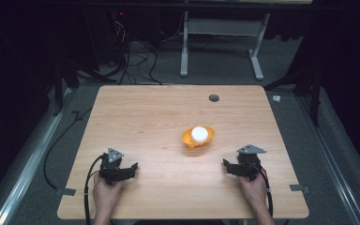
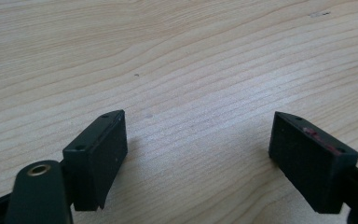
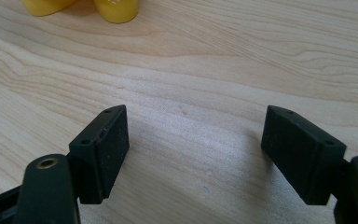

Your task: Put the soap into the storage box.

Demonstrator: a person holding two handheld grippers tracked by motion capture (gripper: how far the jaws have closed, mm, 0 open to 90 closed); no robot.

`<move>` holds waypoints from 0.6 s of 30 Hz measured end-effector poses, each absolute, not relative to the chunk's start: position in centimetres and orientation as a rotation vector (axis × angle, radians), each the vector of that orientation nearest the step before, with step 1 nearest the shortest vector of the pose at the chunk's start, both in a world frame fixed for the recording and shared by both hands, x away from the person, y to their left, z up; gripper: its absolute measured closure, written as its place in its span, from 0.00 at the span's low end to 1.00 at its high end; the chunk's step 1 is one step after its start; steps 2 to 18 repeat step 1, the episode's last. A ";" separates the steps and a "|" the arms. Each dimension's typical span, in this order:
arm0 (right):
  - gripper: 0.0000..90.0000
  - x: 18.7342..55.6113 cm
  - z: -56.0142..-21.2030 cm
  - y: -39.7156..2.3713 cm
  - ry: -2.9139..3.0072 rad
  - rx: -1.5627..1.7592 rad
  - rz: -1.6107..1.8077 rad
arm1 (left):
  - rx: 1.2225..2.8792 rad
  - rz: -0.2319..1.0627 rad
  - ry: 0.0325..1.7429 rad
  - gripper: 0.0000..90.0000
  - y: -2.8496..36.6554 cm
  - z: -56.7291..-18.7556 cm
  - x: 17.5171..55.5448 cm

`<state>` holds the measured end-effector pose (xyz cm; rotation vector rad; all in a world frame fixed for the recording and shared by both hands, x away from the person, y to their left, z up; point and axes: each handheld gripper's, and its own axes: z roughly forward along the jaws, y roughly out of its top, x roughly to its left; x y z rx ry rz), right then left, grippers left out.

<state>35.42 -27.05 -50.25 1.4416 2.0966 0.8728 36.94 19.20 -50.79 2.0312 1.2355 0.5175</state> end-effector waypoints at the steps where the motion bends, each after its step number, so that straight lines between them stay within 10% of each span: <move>1: 0.27 35.4 -50.2 -27.0 2.097 1.443 0.874 | 2.031 0.518 1.235 0.22 19.2 -50.8 36.9; 18: 0.27 35.4 -50.2 -27.0 2.097 1.443 0.874 | 2.031 0.518 1.235 0.22 19.2 -50.8 36.9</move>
